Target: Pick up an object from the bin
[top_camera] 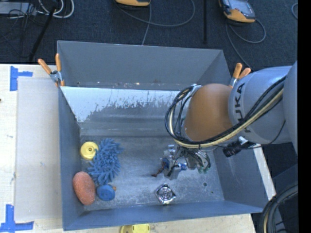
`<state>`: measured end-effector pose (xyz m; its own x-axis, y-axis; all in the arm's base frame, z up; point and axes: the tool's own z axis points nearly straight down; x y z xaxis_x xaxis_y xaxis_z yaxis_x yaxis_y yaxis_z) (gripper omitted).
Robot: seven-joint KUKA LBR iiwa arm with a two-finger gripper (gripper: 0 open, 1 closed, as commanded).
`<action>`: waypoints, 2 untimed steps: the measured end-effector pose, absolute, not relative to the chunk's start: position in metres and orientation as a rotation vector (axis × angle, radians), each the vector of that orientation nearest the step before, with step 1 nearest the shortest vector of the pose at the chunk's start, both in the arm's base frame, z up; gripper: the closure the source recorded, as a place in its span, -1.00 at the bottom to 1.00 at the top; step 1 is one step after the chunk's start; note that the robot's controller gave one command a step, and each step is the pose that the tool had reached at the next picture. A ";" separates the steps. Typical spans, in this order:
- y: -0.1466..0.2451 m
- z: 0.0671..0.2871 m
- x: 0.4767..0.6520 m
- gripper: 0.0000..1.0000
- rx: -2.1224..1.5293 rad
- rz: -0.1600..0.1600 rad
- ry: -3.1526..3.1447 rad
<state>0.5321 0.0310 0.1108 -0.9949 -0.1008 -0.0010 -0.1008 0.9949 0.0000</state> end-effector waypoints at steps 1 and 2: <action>0.031 0.116 0.532 1.00 -0.160 0.000 3.139; 0.031 0.127 0.530 1.00 -0.161 0.000 3.144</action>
Offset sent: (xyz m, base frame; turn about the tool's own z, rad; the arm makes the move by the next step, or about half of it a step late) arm -0.0001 0.0001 0.0676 0.0000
